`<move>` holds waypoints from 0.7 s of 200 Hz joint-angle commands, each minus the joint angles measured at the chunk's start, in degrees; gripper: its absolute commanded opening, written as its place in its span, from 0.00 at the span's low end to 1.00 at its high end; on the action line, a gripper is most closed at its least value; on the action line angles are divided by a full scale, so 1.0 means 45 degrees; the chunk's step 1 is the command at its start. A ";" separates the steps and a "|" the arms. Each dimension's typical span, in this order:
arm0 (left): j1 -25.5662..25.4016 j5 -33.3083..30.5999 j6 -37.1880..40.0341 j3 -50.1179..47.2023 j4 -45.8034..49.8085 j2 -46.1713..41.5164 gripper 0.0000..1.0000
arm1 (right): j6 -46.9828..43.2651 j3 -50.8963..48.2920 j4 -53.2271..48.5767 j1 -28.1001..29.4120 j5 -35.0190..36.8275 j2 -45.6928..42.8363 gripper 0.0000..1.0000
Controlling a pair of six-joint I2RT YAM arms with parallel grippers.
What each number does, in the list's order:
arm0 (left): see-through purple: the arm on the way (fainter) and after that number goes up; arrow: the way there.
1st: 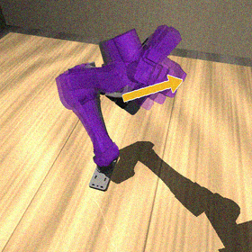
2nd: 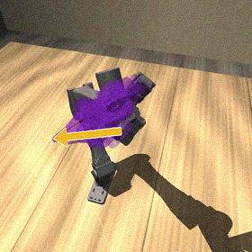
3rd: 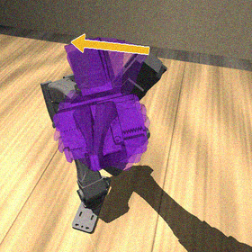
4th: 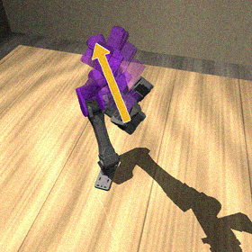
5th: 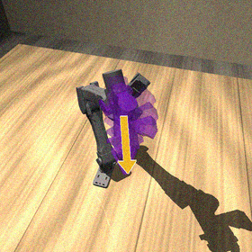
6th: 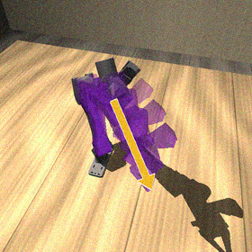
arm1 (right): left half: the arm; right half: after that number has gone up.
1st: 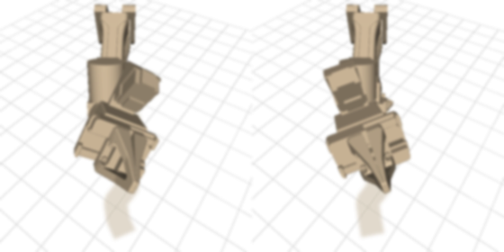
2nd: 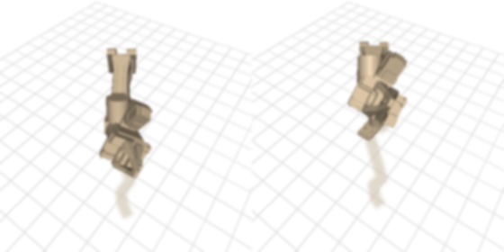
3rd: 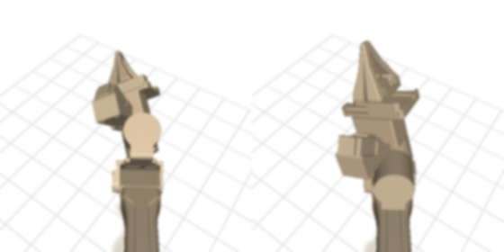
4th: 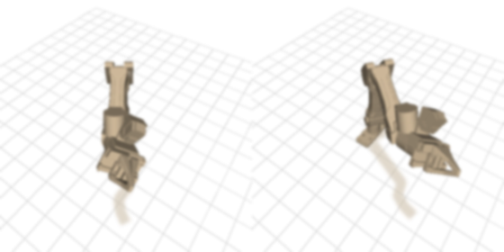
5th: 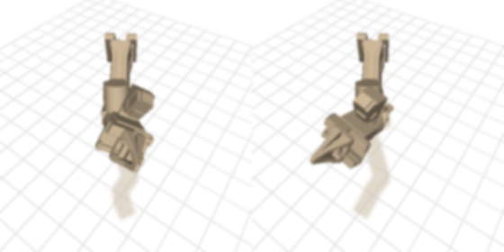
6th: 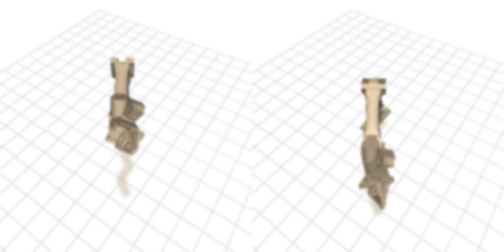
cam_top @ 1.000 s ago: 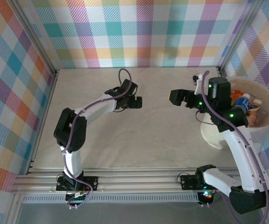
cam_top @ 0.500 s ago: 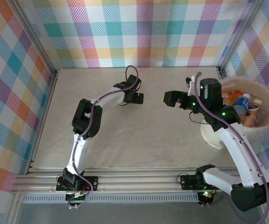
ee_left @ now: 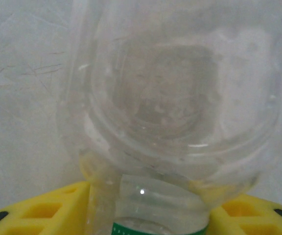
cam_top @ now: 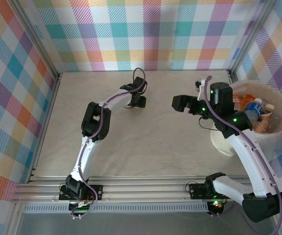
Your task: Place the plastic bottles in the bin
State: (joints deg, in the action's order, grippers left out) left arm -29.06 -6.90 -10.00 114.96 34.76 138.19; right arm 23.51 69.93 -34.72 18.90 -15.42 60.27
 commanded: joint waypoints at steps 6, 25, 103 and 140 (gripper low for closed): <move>0.0012 0.0389 -0.0062 -0.0067 0.0062 -0.0066 0.41 | -0.0106 0.0104 0.0176 0.0098 0.0148 0.0178 1.00; 0.0012 0.0566 -0.0056 -0.0484 -0.0219 -0.0416 0.34 | -0.0086 0.0075 0.0185 0.0098 0.0197 0.0239 1.00; -0.0090 0.1390 -0.0558 -0.3931 -0.2785 -0.3316 0.30 | 0.0258 -0.0262 0.0639 0.0098 0.0251 0.0573 1.00; -0.0346 0.2157 -0.1327 -0.6128 -0.4071 -0.5165 0.29 | 0.1072 -0.0746 0.1694 0.0098 -0.0173 0.0764 1.00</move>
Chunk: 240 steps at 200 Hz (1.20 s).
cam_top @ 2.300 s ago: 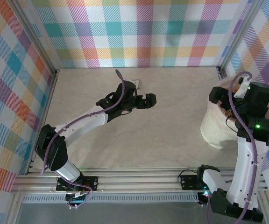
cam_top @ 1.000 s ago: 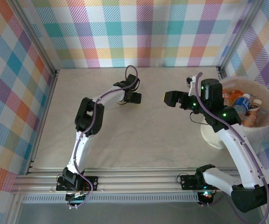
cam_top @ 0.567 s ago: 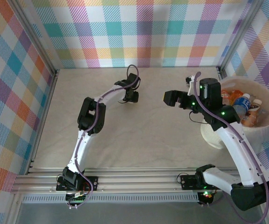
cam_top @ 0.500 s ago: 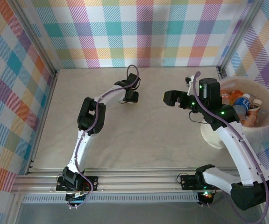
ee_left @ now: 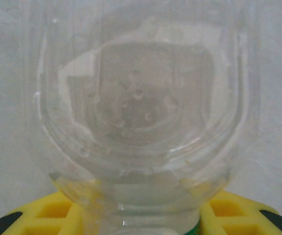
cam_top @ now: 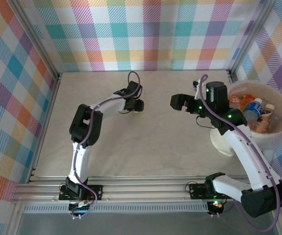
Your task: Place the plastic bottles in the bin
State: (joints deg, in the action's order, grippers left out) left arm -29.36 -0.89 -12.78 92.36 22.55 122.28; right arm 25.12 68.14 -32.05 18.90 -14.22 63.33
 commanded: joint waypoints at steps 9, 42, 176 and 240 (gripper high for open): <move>-0.0356 0.1099 -0.0919 -0.1629 -0.2099 -0.2065 0.29 | 0.0873 -0.0413 0.1332 0.0098 -0.0548 0.0141 1.00; -0.0761 0.1898 -0.1457 -0.3024 -0.2992 -0.3457 0.29 | 0.1308 -0.0395 0.1729 0.0098 -0.0847 0.0533 1.00; -0.3802 0.1794 -0.0882 -0.5079 -0.4052 -0.7890 0.30 | 0.2970 -0.0559 0.5120 0.0515 -0.3324 0.2703 1.00; -0.4449 0.1854 -0.0732 -0.5043 -0.4388 -0.7973 0.30 | 0.3038 -0.0561 0.6277 0.1121 -0.1799 0.3538 0.93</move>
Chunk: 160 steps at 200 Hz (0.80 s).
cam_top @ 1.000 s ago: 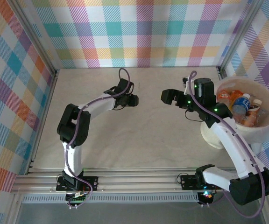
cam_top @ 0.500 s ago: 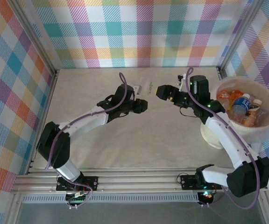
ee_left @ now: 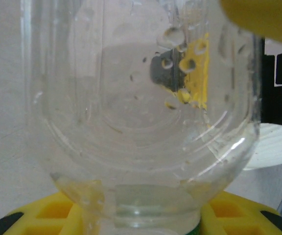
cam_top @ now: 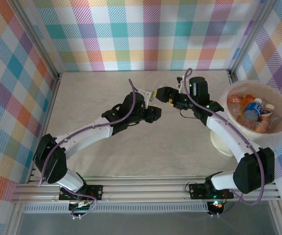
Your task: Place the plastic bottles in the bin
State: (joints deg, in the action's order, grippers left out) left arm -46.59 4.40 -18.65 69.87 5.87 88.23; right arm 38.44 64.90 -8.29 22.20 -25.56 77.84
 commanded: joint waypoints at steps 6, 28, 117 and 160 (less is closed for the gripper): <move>-0.0636 0.0761 0.0548 -0.0102 -0.0818 -0.0419 0.30 | 0.0101 0.0096 0.1130 0.0399 0.0785 0.0319 0.91; -0.0643 0.1087 0.0388 -0.0520 -0.1483 -0.0596 0.30 | 0.0434 -0.0320 0.1779 0.0398 0.0876 0.0227 0.86; -0.0641 0.1410 0.0161 -0.1122 -0.1879 -0.1114 0.36 | 0.0659 -0.1090 0.2288 0.0400 0.1638 -0.0427 0.58; -0.0644 0.1442 0.0146 -0.0897 -0.1485 -0.1169 0.78 | -0.0470 -0.0604 0.0648 0.0386 0.2308 -0.1136 0.51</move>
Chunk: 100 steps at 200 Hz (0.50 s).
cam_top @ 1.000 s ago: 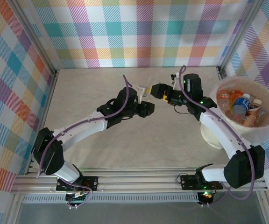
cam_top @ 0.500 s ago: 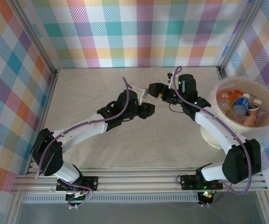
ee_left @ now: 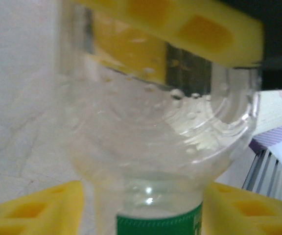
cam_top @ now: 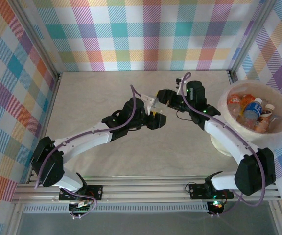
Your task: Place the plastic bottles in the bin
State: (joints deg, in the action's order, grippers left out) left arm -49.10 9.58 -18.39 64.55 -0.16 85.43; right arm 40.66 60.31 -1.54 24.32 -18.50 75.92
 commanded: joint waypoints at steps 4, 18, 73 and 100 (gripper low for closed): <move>-0.0085 0.0410 0.0098 0.0277 -0.0175 -0.0579 0.80 | -0.1092 0.0473 -0.1002 -0.0091 0.0822 -0.0786 0.51; -0.0085 0.1002 0.0149 0.0282 -0.0208 -0.0694 0.94 | -0.1582 0.0766 -0.1626 -0.0107 0.1177 -0.1010 0.50; -0.0085 0.0347 -0.0285 -0.0832 -0.0566 -0.1861 1.00 | -0.4107 0.2049 -0.4208 -0.0262 0.3466 -0.2047 0.49; -0.0090 -0.1265 -0.0697 -0.1572 -0.0786 -0.2418 1.00 | -0.5963 0.3257 -0.5864 -0.0369 0.5826 -0.2555 0.47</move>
State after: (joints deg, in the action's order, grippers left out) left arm -49.10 10.61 -19.49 60.12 -1.56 77.12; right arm 23.73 69.67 -20.25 23.27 -3.53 67.20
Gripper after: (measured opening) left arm 0.998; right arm 0.586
